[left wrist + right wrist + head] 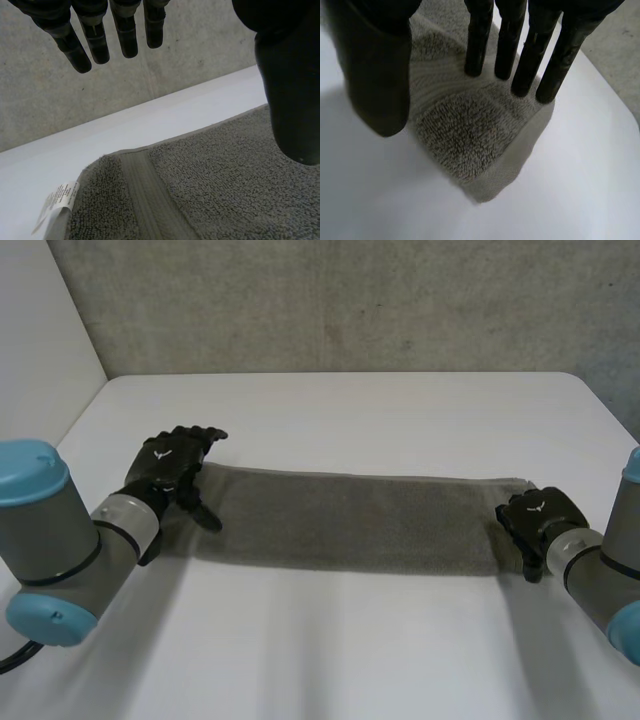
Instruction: Fold the towel.
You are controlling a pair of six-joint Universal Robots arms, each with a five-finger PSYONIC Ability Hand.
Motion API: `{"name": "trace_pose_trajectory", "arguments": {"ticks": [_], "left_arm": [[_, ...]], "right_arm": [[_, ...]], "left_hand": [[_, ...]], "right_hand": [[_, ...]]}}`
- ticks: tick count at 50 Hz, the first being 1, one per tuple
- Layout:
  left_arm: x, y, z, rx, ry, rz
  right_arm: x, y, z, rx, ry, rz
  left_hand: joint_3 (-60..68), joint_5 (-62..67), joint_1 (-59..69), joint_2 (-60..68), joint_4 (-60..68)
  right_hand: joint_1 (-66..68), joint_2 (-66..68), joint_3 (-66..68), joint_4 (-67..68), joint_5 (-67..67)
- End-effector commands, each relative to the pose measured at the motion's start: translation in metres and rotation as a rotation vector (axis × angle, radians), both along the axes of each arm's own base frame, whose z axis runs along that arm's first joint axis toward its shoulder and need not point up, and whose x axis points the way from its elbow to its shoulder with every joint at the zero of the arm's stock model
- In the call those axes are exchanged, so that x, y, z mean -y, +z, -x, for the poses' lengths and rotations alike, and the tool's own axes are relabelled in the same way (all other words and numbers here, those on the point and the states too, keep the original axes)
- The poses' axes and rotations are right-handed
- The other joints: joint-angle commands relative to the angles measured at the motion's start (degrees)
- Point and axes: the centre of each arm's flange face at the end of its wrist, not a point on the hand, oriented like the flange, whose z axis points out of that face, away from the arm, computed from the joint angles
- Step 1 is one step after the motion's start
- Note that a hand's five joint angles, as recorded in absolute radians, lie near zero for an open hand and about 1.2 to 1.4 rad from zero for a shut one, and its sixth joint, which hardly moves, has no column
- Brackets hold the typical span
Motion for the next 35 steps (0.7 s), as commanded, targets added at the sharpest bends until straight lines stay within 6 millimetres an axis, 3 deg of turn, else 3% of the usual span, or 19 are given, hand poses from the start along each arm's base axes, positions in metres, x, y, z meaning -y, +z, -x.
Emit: {"name": "trace_pose_trajectory", "arguments": {"ticks": [1,3,9,11,12,14,20,22,23,25,26,27,28,29,31,32,33,34,35], "left_arm": [[0.001,-0.002,0.002,-0.006,0.0,0.033],[0.001,-0.002,0.001,-0.006,0.001,0.033],[0.0,-0.003,-0.001,-0.005,0.003,0.027],[0.0,-0.002,-0.001,-0.006,0.003,0.031],[0.0,0.0,-0.001,-0.008,0.003,0.037],[-0.001,0.002,0.0,-0.01,0.002,0.041],[-0.003,0.007,0.002,-0.019,-0.005,0.05],[-0.004,0.007,0.003,-0.02,-0.007,0.052],[-0.004,0.007,0.003,-0.02,-0.005,0.052],[-0.004,0.007,0.003,-0.02,-0.007,0.052],[-0.004,0.007,0.003,-0.02,-0.005,0.052],[-0.004,0.007,0.003,-0.02,-0.005,0.052],[-0.004,0.007,0.003,-0.02,-0.005,0.053],[-0.004,0.007,0.003,-0.02,-0.005,0.053],[-0.003,0.008,0.002,-0.02,-0.002,0.053],[-0.002,0.008,0.001,-0.02,-0.001,0.053],[-0.002,0.008,0.001,-0.02,-0.001,0.053],[-0.002,0.008,0.0,-0.02,0.003,0.055],[-0.002,0.008,0.0,-0.02,0.003,0.055]], "right_arm": [[0.019,-0.021,0.009,-0.004,-0.028,-0.009],[0.026,-0.02,0.015,-0.005,-0.056,0.006],[0.038,0.0,0.034,-0.015,-0.137,0.089],[0.044,0.026,0.049,-0.01,-0.177,0.167],[0.045,0.026,0.049,-0.01,-0.177,0.167],[0.053,0.047,0.065,-0.013,-0.216,0.227],[0.065,0.077,0.07,-0.071,-0.21,0.333],[0.071,0.098,0.061,-0.119,-0.172,0.409],[0.071,0.098,0.06,-0.119,-0.172,0.41],[0.054,0.118,0.0,-0.098,-0.002,0.494],[0.054,0.118,0.0,-0.098,-0.001,0.494],[0.041,0.128,-0.032,-0.068,0.086,0.532],[0.041,0.128,-0.033,-0.067,0.087,0.533],[0.024,0.133,-0.062,-0.037,0.175,0.559],[-0.007,0.124,-0.113,-0.001,0.341,0.554],[-0.007,0.123,-0.113,-0.001,0.342,0.554],[-0.026,0.111,-0.136,0.016,0.434,0.527],[-0.026,0.11,-0.137,0.016,0.435,0.527],[-0.045,0.096,-0.159,0.029,0.534,0.504]], "left_hand": [[-3.79,-12.4,-4.78,-4.73,-4.94],[-3.79,-12.4,-4.78,-4.73,-4.94],[-3.79,-12.4,-4.78,-4.73,-4.94],[-3.79,-12.4,-4.78,-4.73,-4.94],[-3.79,-12.4,-4.78,-4.73,-4.94],[-3.79,-12.4,-4.78,-4.73,-4.94],[-3.79,-12.4,-4.78,-4.73,-4.94],[-3.79,-12.4,-4.78,-4.73,-4.94],[-3.79,-12.4,-4.78,-4.73,-4.94],[-3.79,-12.4,-4.78,-4.73,-4.94],[-3.79,-12.4,-4.78,-4.73,-4.94],[-3.79,-12.4,-4.78,-4.73,-4.94],[-3.79,-12.4,-4.78,-4.73,-4.94],[-3.79,-12.4,-4.78,-4.73,-4.94],[-3.79,-12.4,-4.78,-4.73,-4.94],[-3.79,-12.4,-4.78,-4.73,-4.94],[-3.79,-12.4,-4.78,-4.73,-4.94],[-3.79,-12.4,-4.78,-4.73,-4.94],[-3.79,-12.4,-4.78,-4.73,-4.94]], "right_hand": [[14.93,14.48,15.1,15.21,14.61],[43.7,43.25,43.87,43.98,43.38],[45.32,44.87,45.48,45.59,45.0],[45.32,44.87,45.48,45.59,45.0],[45.32,44.87,45.48,45.59,45.0],[45.32,44.87,45.48,45.59,45.0],[45.32,44.87,45.48,45.59,45.0],[45.32,44.87,45.48,45.59,45.0],[45.32,44.87,45.48,45.59,45.0],[45.32,44.87,45.48,45.59,45.0],[45.32,44.87,45.48,45.59,45.0],[45.32,44.87,45.48,45.59,45.0],[45.32,44.87,45.48,45.59,45.0],[45.32,44.87,45.48,45.59,45.0],[45.32,44.87,45.48,45.59,45.0],[45.32,44.87,45.48,45.59,45.0],[45.32,44.87,45.48,45.59,45.0],[45.32,44.87,45.48,45.59,45.0],[45.32,44.87,45.48,45.59,45.0]]}}
